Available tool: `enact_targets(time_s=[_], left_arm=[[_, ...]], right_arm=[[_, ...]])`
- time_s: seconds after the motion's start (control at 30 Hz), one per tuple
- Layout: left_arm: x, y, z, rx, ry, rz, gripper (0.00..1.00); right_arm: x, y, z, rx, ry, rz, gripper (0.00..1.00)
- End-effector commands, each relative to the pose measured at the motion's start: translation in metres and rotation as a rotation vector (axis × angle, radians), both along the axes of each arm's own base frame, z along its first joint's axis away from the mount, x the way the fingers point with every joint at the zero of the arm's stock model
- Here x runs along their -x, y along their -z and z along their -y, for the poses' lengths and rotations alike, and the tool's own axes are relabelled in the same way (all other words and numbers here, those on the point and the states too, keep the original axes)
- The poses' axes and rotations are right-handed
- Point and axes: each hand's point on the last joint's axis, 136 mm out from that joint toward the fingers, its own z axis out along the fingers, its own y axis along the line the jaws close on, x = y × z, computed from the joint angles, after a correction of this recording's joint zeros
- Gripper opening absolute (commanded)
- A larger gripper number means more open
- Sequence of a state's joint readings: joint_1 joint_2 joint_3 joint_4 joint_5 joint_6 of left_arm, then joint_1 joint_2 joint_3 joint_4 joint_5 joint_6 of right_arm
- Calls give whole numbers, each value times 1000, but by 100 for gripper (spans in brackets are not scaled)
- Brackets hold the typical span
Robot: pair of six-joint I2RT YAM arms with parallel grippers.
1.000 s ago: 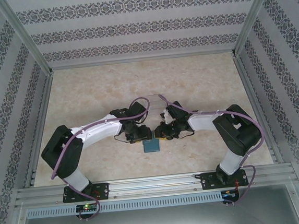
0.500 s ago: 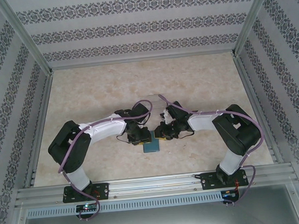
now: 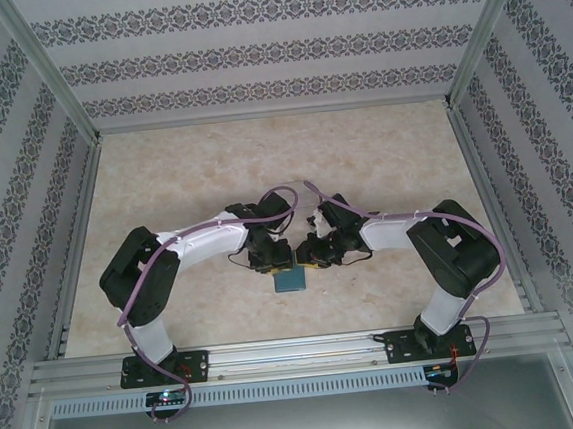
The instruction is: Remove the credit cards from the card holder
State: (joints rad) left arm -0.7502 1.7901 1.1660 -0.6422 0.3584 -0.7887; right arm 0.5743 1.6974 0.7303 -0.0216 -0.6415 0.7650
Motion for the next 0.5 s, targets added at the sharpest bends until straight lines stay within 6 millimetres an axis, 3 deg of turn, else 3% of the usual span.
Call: enact_targets(time_s=[0.0,0.47], left_arm=[[-6,-9,13,27,37,45,27],[1,13,10,-21,54,-11,27]], right_arm=[[10,10,2,31,0,-46,22],[8,12,2,33,3,-50,22]])
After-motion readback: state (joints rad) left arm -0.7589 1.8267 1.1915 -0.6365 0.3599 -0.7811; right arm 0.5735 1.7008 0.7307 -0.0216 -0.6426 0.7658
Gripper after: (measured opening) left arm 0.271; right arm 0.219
